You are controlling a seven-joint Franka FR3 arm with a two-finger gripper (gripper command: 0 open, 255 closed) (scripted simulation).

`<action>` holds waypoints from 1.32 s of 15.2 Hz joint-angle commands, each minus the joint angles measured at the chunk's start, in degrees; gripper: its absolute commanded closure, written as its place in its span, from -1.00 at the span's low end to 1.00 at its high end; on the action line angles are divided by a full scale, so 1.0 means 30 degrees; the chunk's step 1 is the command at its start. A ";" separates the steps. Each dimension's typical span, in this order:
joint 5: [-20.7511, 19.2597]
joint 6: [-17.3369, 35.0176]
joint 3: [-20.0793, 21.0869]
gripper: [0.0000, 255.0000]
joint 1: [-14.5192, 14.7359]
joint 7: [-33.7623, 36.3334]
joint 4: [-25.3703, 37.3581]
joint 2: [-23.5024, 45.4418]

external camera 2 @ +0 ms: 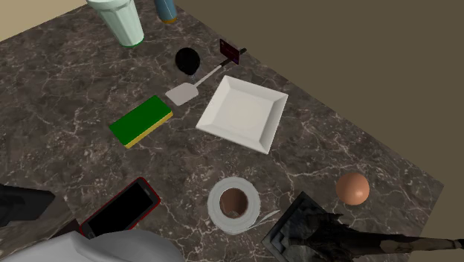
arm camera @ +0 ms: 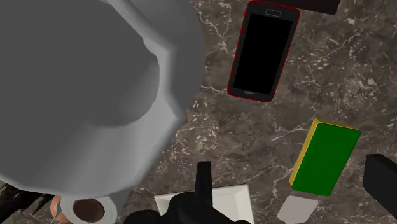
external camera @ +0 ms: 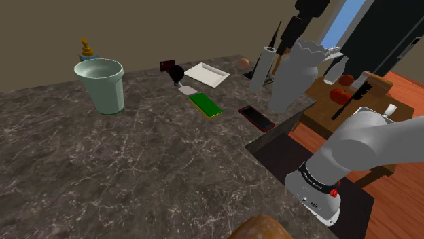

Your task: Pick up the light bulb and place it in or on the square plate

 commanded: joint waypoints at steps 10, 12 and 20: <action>0.0566 0.5156 0.0851 -1.00 0.0595 -0.0199 0.0444 0.4988; 0.0628 0.6155 0.1055 -1.00 0.0706 -0.0239 0.0823 0.6230; 0.0511 0.9431 0.1888 -1.00 0.1109 -0.0282 0.3316 1.1458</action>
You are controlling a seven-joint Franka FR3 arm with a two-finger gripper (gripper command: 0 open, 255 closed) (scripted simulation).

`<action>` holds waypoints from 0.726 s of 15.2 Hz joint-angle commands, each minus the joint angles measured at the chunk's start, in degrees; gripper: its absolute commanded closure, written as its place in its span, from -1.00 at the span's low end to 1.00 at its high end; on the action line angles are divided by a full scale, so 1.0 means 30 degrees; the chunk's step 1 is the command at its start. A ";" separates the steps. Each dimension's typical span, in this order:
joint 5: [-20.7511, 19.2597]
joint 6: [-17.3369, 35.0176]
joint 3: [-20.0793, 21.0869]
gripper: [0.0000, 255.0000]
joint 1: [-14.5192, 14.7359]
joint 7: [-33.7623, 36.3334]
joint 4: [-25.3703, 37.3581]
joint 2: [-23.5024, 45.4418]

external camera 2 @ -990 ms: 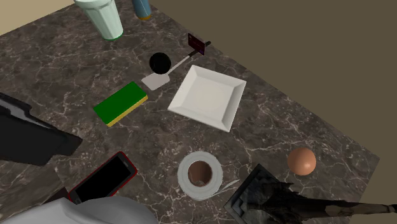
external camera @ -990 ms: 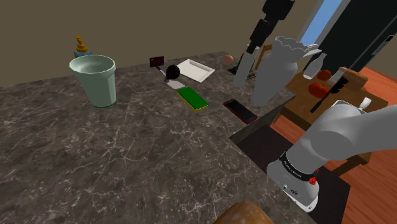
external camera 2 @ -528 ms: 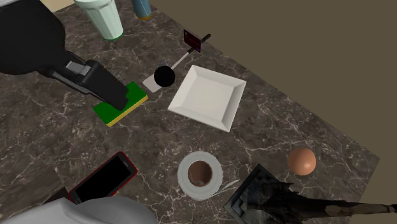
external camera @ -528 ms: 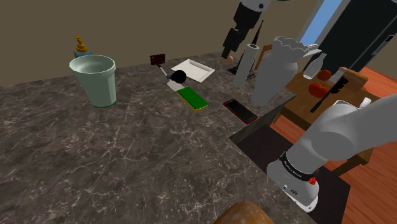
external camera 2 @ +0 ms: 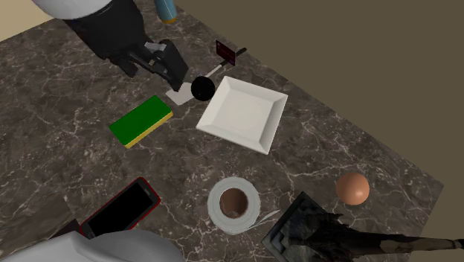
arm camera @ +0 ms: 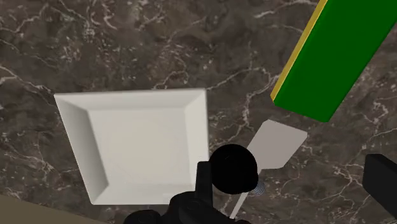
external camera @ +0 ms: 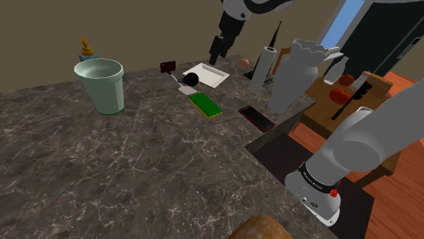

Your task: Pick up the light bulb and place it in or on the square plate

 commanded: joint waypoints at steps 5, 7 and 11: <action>-0.0478 0.1821 0.0616 -1.00 0.0353 0.0147 0.2737 0.4148; -0.0725 0.2219 0.0778 -1.00 0.0507 0.0214 0.3840 0.5531; -0.1271 0.2714 0.1017 -1.00 0.0881 0.0350 0.6194 0.8173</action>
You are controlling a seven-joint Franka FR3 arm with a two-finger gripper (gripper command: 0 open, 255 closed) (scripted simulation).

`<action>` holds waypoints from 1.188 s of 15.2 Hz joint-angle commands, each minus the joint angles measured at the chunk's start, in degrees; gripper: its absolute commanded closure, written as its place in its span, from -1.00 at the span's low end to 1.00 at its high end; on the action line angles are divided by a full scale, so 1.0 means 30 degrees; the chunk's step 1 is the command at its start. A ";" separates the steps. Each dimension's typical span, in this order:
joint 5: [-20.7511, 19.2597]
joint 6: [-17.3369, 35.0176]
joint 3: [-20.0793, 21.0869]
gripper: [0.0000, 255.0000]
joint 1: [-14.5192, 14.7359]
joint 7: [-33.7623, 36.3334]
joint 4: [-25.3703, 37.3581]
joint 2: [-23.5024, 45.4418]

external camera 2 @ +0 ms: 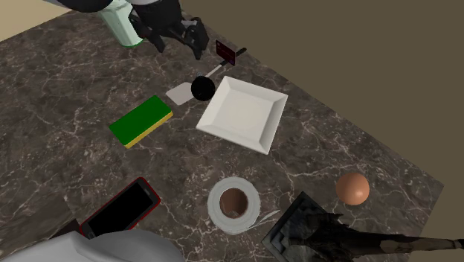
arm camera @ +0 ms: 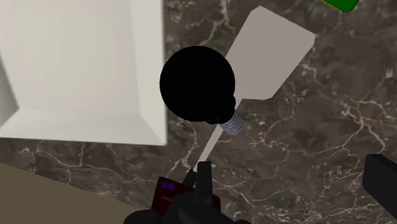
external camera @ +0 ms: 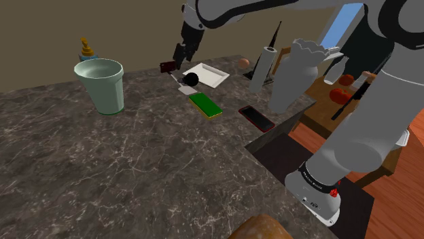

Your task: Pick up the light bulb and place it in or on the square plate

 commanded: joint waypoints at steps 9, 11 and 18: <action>-0.0436 0.1694 -0.0009 -1.00 0.0204 0.0212 0.0107 0.1765; -0.0436 0.1694 -0.0009 -1.00 0.0204 0.0212 0.0108 0.1766; -0.0436 0.1690 -0.0009 1.00 0.0204 0.0212 0.0112 0.1766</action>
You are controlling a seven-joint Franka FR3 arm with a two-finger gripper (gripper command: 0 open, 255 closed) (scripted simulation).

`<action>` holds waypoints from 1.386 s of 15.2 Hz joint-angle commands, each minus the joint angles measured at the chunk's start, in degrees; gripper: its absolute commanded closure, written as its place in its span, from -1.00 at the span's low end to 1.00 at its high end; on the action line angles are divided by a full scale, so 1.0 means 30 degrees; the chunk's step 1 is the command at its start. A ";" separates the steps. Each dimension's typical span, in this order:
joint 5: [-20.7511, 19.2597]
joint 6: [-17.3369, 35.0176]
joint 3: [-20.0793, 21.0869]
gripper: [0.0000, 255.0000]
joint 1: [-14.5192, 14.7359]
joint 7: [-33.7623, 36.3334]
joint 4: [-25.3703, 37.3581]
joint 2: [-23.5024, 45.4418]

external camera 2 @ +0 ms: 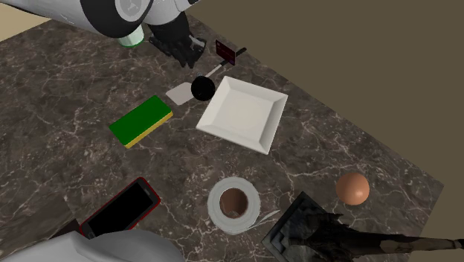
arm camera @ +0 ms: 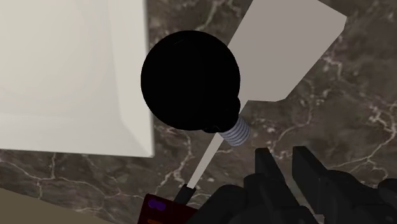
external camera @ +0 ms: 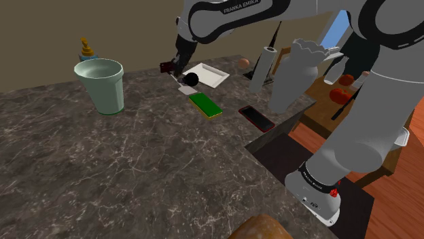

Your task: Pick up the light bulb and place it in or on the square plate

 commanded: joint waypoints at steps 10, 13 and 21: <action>-0.2629 -0.0243 -0.0584 -1.00 0.0561 0.1344 -0.0986 -0.0742; -0.6353 -0.0965 -0.1191 -1.00 0.1218 0.3232 -0.2240 -0.1738; -0.6934 0.0543 -0.1439 -1.00 0.1045 0.3593 -0.2554 -0.0537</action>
